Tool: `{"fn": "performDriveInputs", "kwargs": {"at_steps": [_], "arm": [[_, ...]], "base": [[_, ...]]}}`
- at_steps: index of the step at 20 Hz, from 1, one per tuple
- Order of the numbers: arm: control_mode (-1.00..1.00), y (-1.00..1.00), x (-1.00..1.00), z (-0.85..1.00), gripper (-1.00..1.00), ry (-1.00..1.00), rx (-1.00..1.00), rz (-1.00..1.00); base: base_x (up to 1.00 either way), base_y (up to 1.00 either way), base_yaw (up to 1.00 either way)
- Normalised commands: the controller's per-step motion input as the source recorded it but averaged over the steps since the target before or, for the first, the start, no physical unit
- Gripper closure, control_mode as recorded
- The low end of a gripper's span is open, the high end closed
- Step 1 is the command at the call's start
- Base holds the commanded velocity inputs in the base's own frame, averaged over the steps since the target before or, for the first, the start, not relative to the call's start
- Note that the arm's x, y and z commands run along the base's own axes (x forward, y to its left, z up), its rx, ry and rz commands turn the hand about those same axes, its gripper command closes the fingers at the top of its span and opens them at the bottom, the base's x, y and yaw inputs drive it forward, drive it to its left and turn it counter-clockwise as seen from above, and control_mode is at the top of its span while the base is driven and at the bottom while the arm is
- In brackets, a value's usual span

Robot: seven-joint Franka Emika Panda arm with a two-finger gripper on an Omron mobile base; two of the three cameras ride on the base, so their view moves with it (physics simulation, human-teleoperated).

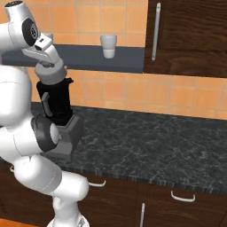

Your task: Close the lid blender by securely placing the lid on top.

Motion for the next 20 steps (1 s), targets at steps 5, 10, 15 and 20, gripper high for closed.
{"fn": "performDriveInputs", "kwargs": {"at_steps": [5,10,15,20], "arm": [[-1.00,0.01,-0.09,-0.09,1.00,0.13,0.00,0.00],[-1.00,0.01,0.01,0.10,1.00,0.04,0.00,0.00],[-1.00,0.03,0.15,0.42,1.00,0.07,0.00,0.00],[-1.00,0.00,0.00,0.07,1.00,0.03,0.00,0.00]], "base": [[0.00,0.00,0.00],[0.00,0.00,0.00],[0.00,0.00,0.00],[0.00,0.00,0.00]]}}
